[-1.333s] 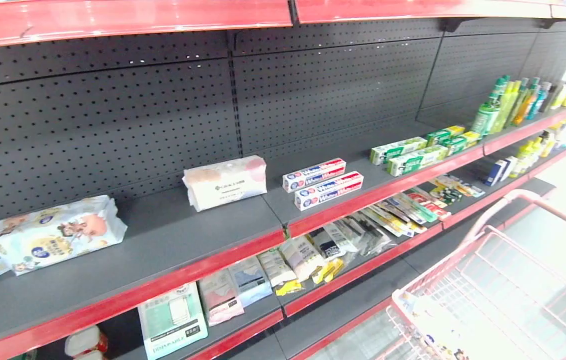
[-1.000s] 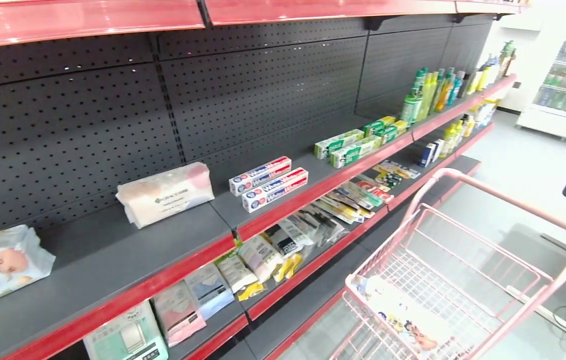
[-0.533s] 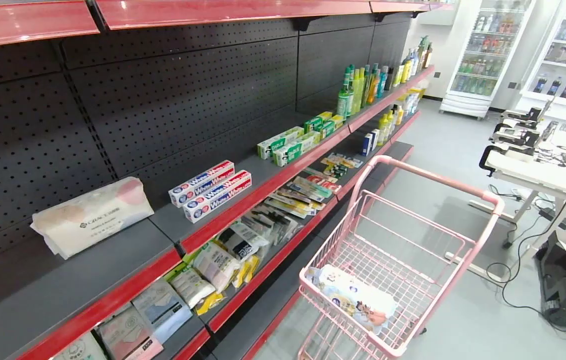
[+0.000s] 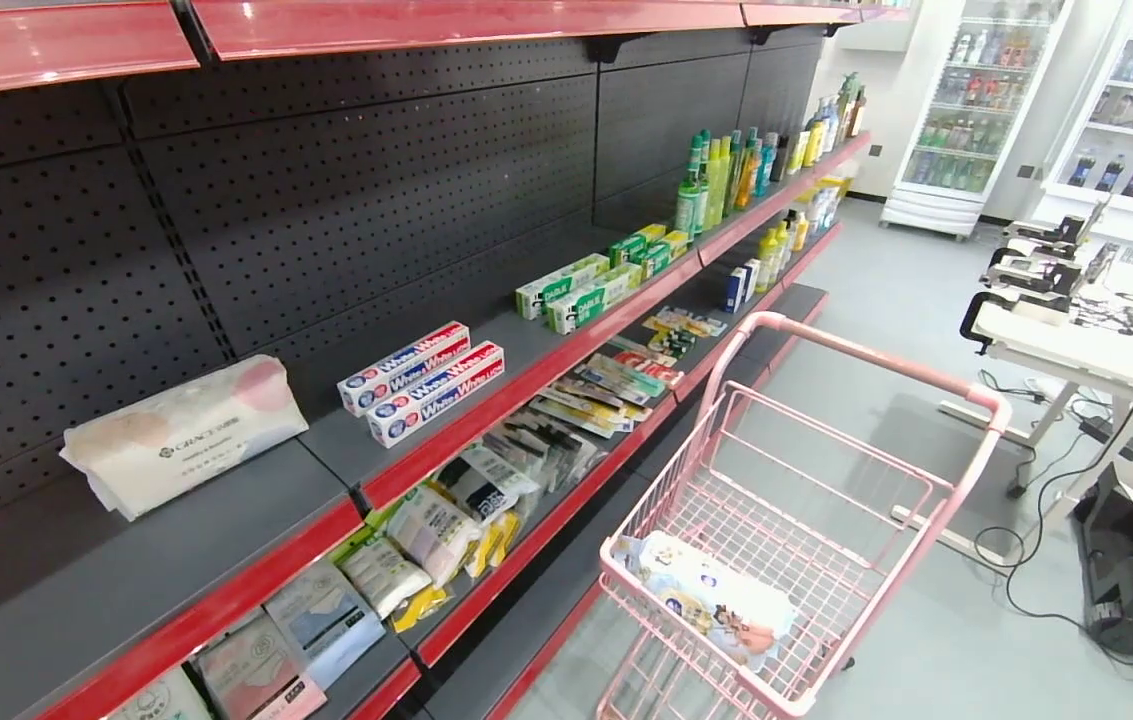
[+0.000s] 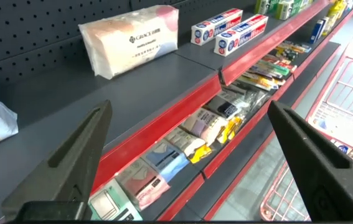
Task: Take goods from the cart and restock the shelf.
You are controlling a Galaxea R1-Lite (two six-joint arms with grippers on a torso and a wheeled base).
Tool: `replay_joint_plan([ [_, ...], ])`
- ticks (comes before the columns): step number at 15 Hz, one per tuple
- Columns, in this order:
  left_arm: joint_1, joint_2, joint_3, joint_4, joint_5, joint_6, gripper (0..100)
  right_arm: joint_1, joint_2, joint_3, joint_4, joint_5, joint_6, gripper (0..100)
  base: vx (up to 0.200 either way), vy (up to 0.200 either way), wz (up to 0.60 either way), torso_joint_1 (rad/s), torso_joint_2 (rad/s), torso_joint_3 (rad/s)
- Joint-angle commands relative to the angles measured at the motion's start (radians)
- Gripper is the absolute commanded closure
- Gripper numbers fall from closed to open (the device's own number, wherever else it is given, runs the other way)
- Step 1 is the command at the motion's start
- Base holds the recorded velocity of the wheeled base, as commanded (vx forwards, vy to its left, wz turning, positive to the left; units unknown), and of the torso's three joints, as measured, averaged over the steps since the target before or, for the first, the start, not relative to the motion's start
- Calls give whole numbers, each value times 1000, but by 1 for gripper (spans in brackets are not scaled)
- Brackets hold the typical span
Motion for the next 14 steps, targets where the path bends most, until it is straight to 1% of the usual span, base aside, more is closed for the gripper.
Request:
replay_joint_plan([
  [1, 0, 1, 0, 0, 1, 0, 0, 10, 664, -269, -8, 56, -58, 0, 0, 0, 0, 0, 0, 0],
  [2, 0, 1, 0, 0, 1, 0, 0, -16, 873, -269, -51, 126, -132, 0, 0, 0, 0, 0, 0, 0],
  [3, 0, 1, 0, 1, -1, 0, 0, -36, 1103, -317, -95, 160, -215, 0, 0, 0, 0, 0, 0, 0],
  [4, 0, 1, 0, 0, -1, 0, 0, -38, 1178, -344, -101, 178, -249, 0, 0, 0, 0, 0, 0, 0],
  [5, 0, 1, 0, 0, -1, 0, 0, -41, 1346, -432, -104, 278, -347, 0, 0, 0, 0, 0, 0, 0],
  [6, 0, 1, 0, 0, 1, -1, 0, -25, 1464, -511, -104, 346, -450, 0, 0, 0, 0, 0, 0, 0],
  [7, 0, 1, 0, 0, 1, 0, 0, 1, 1551, -544, -106, 356, -529, 0, 0, 0, 0, 0, 0, 0],
  [9, 0, 1, 0, 0, 1, 0, 0, 56, 1660, -544, -107, 356, -600, 0, 0, 0, 0, 0, 0, 0],
  [11, 0, 1, 0, 1, 1, 0, 0, 85, 1752, -561, -137, 359, -680, 0, 0, 0, 0, 0, 0, 0],
  [13, 0, 1, 0, 0, 1, -1, 0, 128, 1826, -573, -207, 358, -689, 0, 0, 0, 0, 0, 0, 0],
  [14, 0, 1, 0, 1, 1, 0, 0, 136, 1849, -582, -219, 358, -695, 0, 0, 0, 0, 0, 0, 0],
])
